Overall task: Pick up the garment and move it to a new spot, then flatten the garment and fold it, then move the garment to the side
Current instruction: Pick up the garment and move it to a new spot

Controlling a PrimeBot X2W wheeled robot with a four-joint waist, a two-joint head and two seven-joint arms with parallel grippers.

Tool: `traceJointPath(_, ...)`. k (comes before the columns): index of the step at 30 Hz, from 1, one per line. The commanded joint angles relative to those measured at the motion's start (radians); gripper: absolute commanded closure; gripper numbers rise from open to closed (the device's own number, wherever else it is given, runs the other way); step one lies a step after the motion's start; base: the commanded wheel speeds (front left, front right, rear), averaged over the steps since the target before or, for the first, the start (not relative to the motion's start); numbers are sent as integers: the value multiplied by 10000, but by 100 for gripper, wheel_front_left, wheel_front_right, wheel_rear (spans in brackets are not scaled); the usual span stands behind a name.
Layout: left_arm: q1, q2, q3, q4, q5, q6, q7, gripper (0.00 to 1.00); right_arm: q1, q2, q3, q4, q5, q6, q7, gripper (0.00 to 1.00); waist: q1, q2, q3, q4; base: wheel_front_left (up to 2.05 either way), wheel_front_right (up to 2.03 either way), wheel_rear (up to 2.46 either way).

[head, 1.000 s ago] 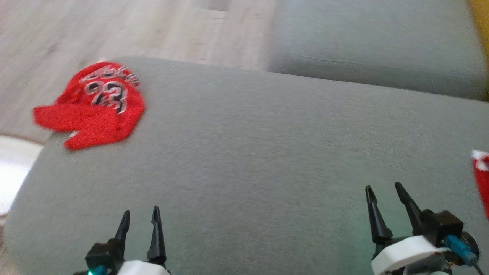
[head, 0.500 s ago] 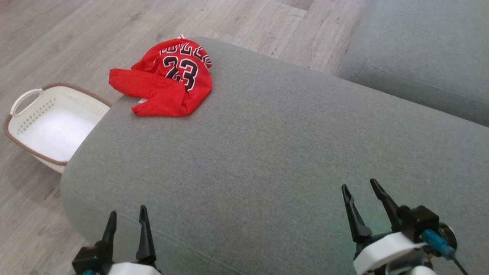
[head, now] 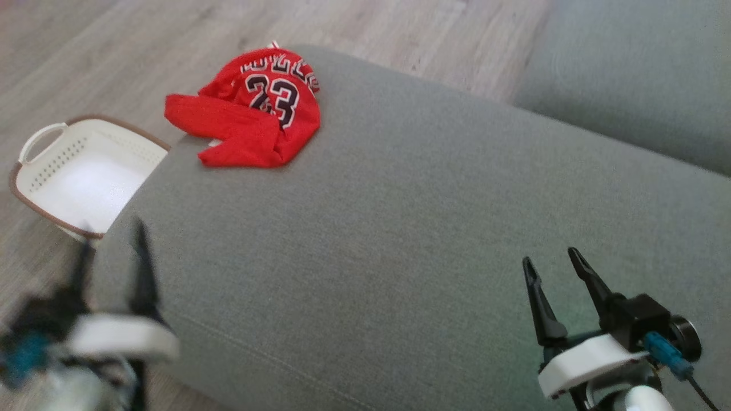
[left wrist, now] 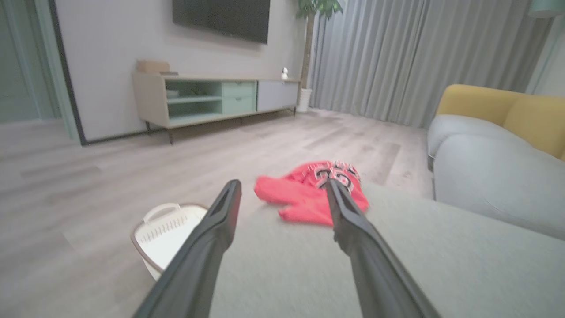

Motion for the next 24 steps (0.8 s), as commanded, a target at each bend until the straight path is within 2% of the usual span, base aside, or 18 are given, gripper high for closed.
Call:
traceJointPath(1, -1401, 753, 864, -558, 63, -73, 173, 0, -486, -66, 265, -569, -228, 73, 166, 0, 1, 0, 623, -398, 0, 0, 0)
traceJointPath(5, -3135, 1700, 1574, -572, 26, -348, 767, 0, -943, -66, 265, -1180, -750, 73, 607, 0, 1, 0, 1560, -967, 0, 0, 0)
traceJointPath(9, -4984, 2180, 1731, 296, -17, -732, 1424, 0, -1382, -66, 240, -1760, -1316, 73, 1044, 0, 1, 0, 2499, -1502, 0, 0, 0)
traceJointPath(15, -7320, 1809, 1135, 2931, -7, -1368, 2099, 0, -1651, -66, 109, -2641, -1929, 73, 1631, 0, 1, 0, 3807, -2090, 0, 0, 0)
traceJointPath(24, -8492, 610, 349, 6476, -370, -2241, 2703, 0, -1693, -66, -238, -3516, -2328, 73, 1991, 0, 1, 0, 5318, -2657, 0, 0, 0)
